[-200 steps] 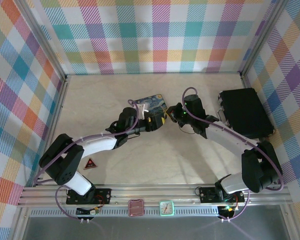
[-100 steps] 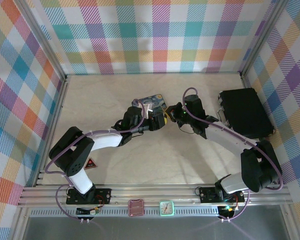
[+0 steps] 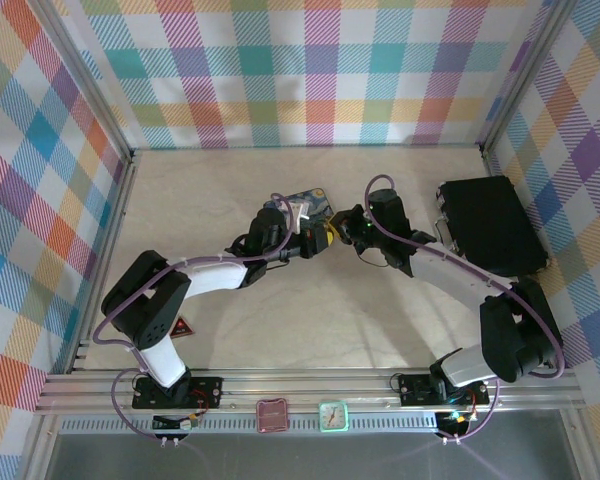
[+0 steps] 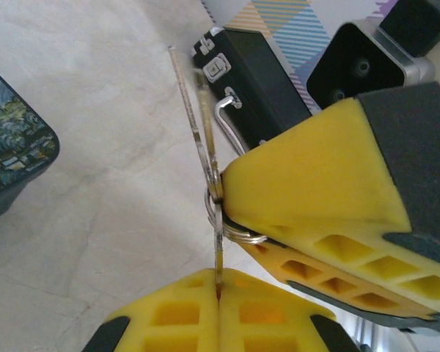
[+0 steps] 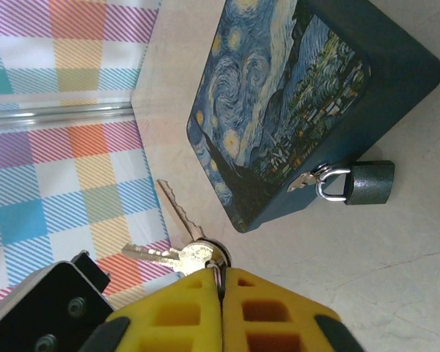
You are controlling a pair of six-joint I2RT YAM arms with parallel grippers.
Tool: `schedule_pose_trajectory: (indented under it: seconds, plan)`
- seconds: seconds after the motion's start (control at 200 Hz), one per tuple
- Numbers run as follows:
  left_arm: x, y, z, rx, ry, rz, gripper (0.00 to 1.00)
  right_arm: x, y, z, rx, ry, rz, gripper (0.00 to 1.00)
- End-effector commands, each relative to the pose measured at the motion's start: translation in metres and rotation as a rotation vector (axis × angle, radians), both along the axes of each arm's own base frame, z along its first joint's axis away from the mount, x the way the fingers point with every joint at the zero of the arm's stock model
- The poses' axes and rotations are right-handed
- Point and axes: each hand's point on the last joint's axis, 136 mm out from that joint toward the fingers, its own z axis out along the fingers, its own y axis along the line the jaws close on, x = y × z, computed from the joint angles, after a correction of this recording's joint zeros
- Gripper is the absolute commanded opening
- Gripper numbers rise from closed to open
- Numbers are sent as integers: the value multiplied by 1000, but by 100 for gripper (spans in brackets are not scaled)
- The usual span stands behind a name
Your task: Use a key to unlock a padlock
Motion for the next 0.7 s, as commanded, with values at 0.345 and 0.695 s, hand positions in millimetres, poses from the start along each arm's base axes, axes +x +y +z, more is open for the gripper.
schedule_pose_trajectory:
  seconds: [0.345, 0.695]
  plan:
    - [-45, 5, 39, 125, 132, -414, 0, -21, -48, 46, -132, -319, 334, 68]
    - [-87, 8, 67, 152, 258, -710, 0, -61, -28, 95, -70, -612, 621, 38]
